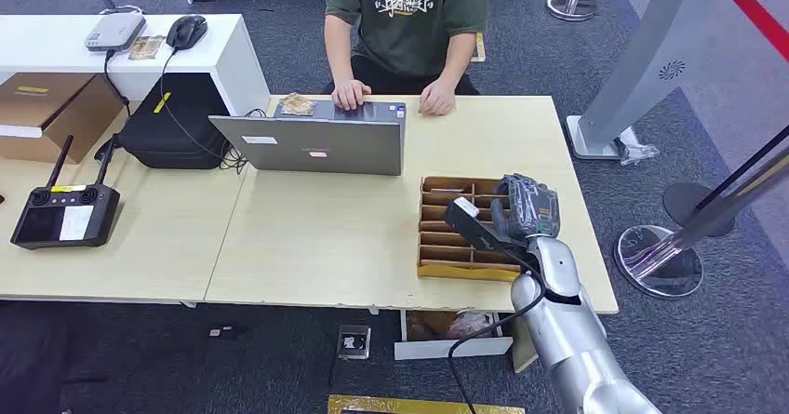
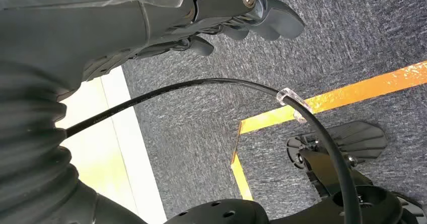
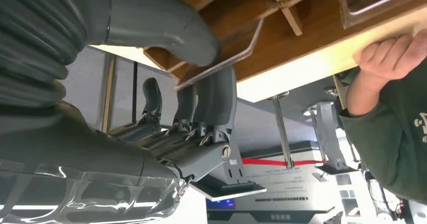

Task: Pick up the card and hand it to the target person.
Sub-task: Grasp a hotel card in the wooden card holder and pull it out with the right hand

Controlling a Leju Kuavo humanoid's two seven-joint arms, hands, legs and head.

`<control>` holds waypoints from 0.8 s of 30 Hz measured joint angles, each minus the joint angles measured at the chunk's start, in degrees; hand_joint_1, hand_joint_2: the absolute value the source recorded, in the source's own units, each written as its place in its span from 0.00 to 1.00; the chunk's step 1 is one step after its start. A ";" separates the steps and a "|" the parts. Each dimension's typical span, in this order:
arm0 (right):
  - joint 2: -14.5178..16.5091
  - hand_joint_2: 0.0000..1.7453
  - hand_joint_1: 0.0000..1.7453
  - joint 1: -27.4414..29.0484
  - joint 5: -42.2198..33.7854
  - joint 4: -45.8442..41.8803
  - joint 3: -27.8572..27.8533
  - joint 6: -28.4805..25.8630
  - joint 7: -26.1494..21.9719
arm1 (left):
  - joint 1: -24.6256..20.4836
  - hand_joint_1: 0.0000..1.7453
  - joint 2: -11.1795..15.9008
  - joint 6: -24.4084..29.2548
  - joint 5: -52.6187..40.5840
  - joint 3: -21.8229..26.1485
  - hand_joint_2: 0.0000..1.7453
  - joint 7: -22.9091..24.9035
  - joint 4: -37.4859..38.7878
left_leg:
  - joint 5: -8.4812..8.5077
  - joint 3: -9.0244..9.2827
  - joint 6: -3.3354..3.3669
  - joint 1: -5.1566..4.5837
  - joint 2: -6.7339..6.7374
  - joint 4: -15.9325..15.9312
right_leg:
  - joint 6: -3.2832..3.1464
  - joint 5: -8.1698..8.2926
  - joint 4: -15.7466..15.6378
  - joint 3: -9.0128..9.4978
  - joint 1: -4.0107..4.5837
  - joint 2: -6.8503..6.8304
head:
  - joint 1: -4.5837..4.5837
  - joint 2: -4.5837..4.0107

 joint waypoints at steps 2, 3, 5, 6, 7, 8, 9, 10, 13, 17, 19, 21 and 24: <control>0.00 1.00 0.78 -0.19 0.03 0.44 0.00 -0.28 -0.04 | -0.02 0.00 -0.02 0.01 -0.02 0.01 1.00 -0.01 0.00 | 0.00 0.00 0.00 0.00 0.00 0.00 | 0.00 0.00 0.00 0.00 0.00 0.00 | 0.00 0.00; 0.00 1.00 0.83 -0.38 0.06 0.83 0.00 -0.52 -0.07 | -0.03 0.00 -0.04 0.02 -0.05 0.01 1.00 -0.02 0.00 | 0.00 0.00 0.00 0.00 0.00 0.00 | 0.00 0.00 0.00 0.00 0.00 0.00 | 0.00 0.00; 0.00 1.00 0.89 -0.76 0.16 1.50 0.00 -0.78 -0.04 | -0.06 0.00 -0.10 0.06 -0.17 0.02 1.00 -0.02 0.00 | 0.00 0.00 0.00 0.00 0.00 0.00 | 0.00 0.00 0.00 0.00 0.00 0.00 | 0.00 0.00; 0.00 1.00 0.91 -0.95 0.20 1.78 0.00 -0.93 -0.02 | -0.06 0.00 -0.13 0.08 -0.27 0.02 1.00 -0.02 0.00 | 0.00 0.01 0.00 0.00 0.00 0.00 | 0.00 0.00 0.00 0.00 0.00 0.00 | 0.00 0.00; 0.00 1.00 0.92 -1.13 0.22 2.11 0.00 -1.20 -0.01 | -0.07 0.00 -0.15 0.10 -0.39 0.02 1.00 -0.02 0.00 | 0.00 0.01 0.00 0.00 0.00 0.00 | 0.00 0.00 0.00 0.00 0.00 0.00 | 0.00 0.00; 0.00 1.00 0.92 -1.28 0.22 2.42 0.00 -1.57 -0.06 | -0.08 0.00 -0.18 0.11 -0.51 0.02 1.00 -0.02 0.00 | 0.00 0.01 0.00 0.00 0.00 0.00 | 0.00 0.00 0.00 0.00 0.00 0.00 | 0.00 0.00; 0.00 1.00 0.91 -1.38 0.21 2.70 0.00 -2.00 -0.14 | -0.09 0.00 -0.20 0.11 -0.60 0.02 1.00 -0.01 0.00 | 0.00 0.01 0.00 0.00 0.00 0.00 | 0.00 0.00 0.00 0.00 0.00 0.00 | 0.00 0.00; 0.00 1.00 0.90 -1.42 0.19 2.96 0.00 -2.51 -0.26 | -0.10 0.00 -0.21 0.11 -0.67 0.02 1.00 -0.01 0.00 | 0.00 0.01 0.00 0.00 0.00 0.00 | 0.00 0.00 0.00 0.00 0.00 0.00 | 0.00 0.00; 0.00 1.00 0.88 -1.40 0.25 3.42 0.00 -4.71 -0.83 | -0.14 0.00 -0.23 0.11 -0.86 0.02 1.00 -0.02 0.00 | 0.00 0.01 0.00 0.00 0.00 0.00 | 0.00 0.00 0.00 0.00 0.00 0.00 | 0.00 0.00; 0.00 1.00 0.89 -1.30 0.76 3.34 0.00 -8.86 -1.75 | -0.21 0.00 -0.23 0.11 -1.16 0.02 1.00 -0.02 0.00 | 0.00 0.01 0.00 0.00 0.01 0.00 | 0.00 0.00 0.00 -0.02 0.00 0.01 | 0.00 0.00; 0.00 1.00 0.89 -0.89 1.21 2.25 0.00 -10.05 -1.99 | -0.21 0.00 -0.23 0.11 -1.21 0.03 1.00 -0.01 0.00 | 0.00 0.01 0.00 0.00 0.01 0.00 | 0.00 0.00 0.00 -0.03 0.00 0.01 | 0.00 0.00; 0.00 1.00 0.89 0.04 1.73 -0.29 0.00 -10.53 -2.05 | -0.20 0.00 -0.23 0.11 -1.21 0.06 1.00 -0.02 0.00 | 0.00 0.00 0.00 0.00 0.00 0.00 | 0.00 0.00 0.00 -0.03 0.00 0.01 | 0.00 0.00; -0.04 1.00 0.87 2.03 2.53 -6.10 0.00 -10.65 -2.00 | -0.15 0.00 -0.23 0.11 -1.17 0.24 1.00 -0.02 0.00 | 0.00 -0.01 0.00 0.00 0.00 0.00 | 0.00 0.00 0.00 -0.04 0.00 0.01 | 0.00 0.00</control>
